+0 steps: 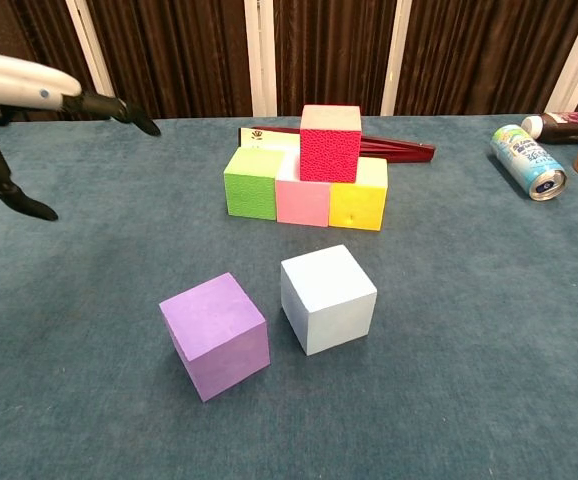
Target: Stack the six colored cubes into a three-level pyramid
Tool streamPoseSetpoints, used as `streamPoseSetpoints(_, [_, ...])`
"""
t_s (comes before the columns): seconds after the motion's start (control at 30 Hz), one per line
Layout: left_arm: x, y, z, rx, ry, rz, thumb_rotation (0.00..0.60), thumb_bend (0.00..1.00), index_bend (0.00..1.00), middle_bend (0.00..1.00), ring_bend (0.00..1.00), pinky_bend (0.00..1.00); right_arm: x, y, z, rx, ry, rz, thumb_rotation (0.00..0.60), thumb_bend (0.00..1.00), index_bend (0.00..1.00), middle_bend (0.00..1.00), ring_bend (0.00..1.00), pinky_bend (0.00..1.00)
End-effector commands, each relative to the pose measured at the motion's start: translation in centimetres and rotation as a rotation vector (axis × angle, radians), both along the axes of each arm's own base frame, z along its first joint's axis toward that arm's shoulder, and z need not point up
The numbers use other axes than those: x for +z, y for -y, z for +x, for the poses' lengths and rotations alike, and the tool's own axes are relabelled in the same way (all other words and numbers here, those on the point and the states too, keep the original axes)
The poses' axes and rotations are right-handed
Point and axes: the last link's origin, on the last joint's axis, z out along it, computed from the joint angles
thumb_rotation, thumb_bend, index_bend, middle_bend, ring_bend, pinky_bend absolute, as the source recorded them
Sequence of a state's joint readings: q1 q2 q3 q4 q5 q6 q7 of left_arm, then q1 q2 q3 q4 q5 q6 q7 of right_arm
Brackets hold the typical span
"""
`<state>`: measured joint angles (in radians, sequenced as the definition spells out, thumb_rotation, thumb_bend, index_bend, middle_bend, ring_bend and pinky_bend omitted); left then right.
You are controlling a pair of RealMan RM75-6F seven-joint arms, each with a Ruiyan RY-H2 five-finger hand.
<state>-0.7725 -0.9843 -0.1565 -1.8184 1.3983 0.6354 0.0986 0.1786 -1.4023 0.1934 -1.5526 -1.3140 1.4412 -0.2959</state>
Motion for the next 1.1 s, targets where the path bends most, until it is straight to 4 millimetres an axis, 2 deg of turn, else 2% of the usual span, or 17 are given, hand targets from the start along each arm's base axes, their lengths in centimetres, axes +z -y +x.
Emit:
streamPoseSetpoints(0.03, [-1.1, 0.2, 0.7, -0.005, -0.013, -0.049, 0.600, 0.25, 0.05, 0.02, 0.00, 0.00, -0.1, 0.0, 0.0, -0.005, 0.002, -0.001, 0.600, 0.33, 0.00, 0.04, 0.00, 0.00])
streamPoseSetpoints(0.27, [-2.6, 0.7, 1.5, -0.040, -0.060, -0.109, 0.600, 0.25, 0.05, 0.02, 0.00, 0.00, -0.1, 0.2, -0.3, -0.025, 0.016, -0.009, 0.600, 0.33, 0.00, 0.04, 0.00, 0.00])
streamPoseSetpoints(0.67, [-5.1, 2.7, 3.3, -0.105, -0.065, -0.203, 0.600, 0.25, 0.07, 0.07, 0.00, 0.00, -0.2, 0.4, -0.7, -0.052, 0.039, -0.013, 0.600, 0.34, 0.00, 0.04, 0.00, 0.00])
streamPoseSetpoints(1.1, [-6.6, 4.1, 4.0, -0.153, -0.053, -0.229, 0.600, 0.25, 0.10, 0.12, 0.00, 0.00, 0.1, 0.3, -0.9, -0.064, 0.069, -0.025, 0.600, 0.33, 0.00, 0.04, 0.00, 0.00])
